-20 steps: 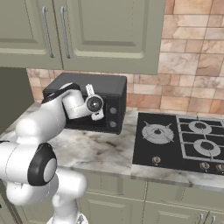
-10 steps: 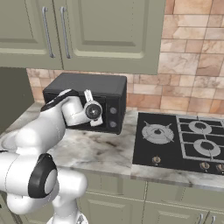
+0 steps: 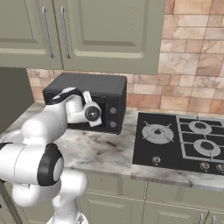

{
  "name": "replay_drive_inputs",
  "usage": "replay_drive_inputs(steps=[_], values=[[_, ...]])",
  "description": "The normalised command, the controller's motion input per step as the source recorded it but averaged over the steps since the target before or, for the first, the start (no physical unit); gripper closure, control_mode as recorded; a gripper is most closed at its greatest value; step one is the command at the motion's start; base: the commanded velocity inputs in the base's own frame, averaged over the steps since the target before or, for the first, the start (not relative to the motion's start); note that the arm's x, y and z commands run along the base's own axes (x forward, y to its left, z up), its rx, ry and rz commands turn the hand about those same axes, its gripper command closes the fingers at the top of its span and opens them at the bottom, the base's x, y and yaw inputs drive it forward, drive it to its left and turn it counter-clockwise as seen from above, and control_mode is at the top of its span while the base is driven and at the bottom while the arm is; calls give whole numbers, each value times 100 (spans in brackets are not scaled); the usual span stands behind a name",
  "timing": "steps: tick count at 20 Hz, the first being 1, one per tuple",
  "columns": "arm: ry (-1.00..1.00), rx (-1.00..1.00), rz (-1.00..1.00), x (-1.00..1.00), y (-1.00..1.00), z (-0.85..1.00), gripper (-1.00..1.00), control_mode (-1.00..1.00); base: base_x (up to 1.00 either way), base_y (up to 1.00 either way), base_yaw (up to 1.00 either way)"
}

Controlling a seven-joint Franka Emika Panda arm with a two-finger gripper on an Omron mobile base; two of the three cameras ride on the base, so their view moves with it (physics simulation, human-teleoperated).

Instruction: Pull the toaster oven rack outwards. Pick up the baguette from the plate and place it on the toaster oven rack. Close the toaster oven door fully and set the temperature to the lowest setting.

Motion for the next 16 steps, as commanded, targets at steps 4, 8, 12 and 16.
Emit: replay_drive_inputs(steps=[4,8,12,16], values=[[0,0,0,29,11,-18,-100,-100,0,0,0],[0,0,0,4,2,-1,-100,-100,0,0,0],[0,0,0,-46,0,12,-100,-100,0,0,0],[0,0,0,-51,0,29,-100,-100,0,0,0]])
